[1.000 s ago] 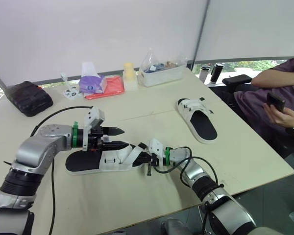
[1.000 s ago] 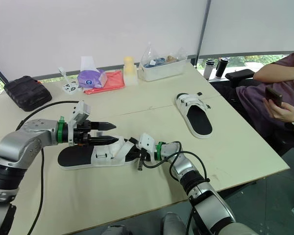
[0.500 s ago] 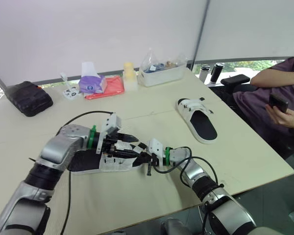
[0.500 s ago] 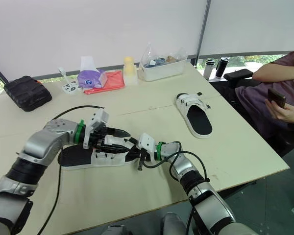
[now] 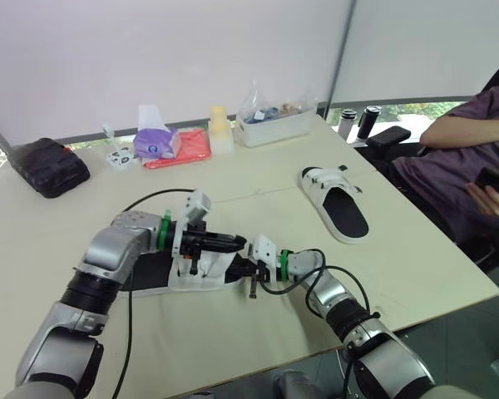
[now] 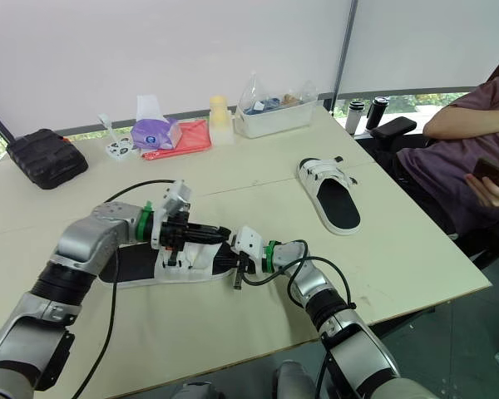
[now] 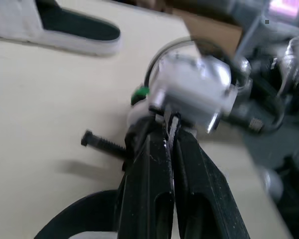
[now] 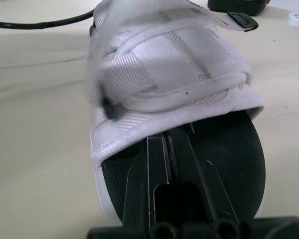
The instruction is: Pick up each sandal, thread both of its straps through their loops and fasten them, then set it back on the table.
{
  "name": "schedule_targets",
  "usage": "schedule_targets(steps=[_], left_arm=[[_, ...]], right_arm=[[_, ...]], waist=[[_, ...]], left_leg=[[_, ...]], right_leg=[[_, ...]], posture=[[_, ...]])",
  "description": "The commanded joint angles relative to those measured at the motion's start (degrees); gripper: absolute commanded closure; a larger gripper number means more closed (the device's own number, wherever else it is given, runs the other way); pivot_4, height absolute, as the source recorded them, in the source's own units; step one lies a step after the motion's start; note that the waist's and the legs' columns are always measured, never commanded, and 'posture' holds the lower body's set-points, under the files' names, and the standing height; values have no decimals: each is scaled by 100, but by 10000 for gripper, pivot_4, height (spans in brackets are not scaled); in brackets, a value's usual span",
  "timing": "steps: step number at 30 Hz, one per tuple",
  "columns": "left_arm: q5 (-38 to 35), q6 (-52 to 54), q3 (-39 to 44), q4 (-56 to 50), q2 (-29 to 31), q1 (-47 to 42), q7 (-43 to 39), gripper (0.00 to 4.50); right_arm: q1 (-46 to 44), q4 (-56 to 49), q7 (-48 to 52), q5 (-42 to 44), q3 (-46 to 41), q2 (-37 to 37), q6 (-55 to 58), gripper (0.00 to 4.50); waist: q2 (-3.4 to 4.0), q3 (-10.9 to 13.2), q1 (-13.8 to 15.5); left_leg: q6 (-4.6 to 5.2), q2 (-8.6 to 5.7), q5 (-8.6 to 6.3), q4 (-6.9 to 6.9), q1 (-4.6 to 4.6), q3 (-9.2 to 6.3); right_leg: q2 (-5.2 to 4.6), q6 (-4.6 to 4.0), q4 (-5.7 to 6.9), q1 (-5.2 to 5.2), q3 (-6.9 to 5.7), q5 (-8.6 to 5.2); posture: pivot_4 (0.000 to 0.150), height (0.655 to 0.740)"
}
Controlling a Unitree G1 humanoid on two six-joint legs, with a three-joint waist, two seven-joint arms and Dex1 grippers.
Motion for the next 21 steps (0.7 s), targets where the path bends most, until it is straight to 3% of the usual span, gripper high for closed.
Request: schedule_targets(steps=[1, 10, 17, 21], left_arm=[[-428, 303, 652, -193, -32, -260, 360, 44534], [275, -472, 629, 564, -207, -46, 1085, 44534], [729, -1053, 542, 1227, -160, -69, 1120, 44534], [1377, -1628, 191, 1697, -90, -73, 1205, 44534]], right_arm=[[467, 910, -129, -690, 365, -199, 529, 45000], [493, 895, -113, -698, 385, -173, 522, 45000], [528, 847, -122, -688, 384, -172, 539, 45000], [538, 843, -123, -682, 386, -167, 546, 45000]], waist=[[-4, 4, 4], [-5, 4, 11], [-5, 2, 10], [7, -5, 12]], left_leg=[[0, 0, 0, 0, 0, 0], [-2, 0, 0, 3, 2, -4], [-3, 0, 0, 2, 2, -3], [-2, -1, 0, 2, 4, -3]], right_leg=[[0, 0, 0, 0, 0, 0], [-2, 2, 1, 2, -1, 1], [-2, 10, 1, 2, -1, 6], [-1, 11, 1, 3, -2, 7]], posture=[[1500, 7400], [1500, 7400], [1500, 7400], [1500, 7400]])
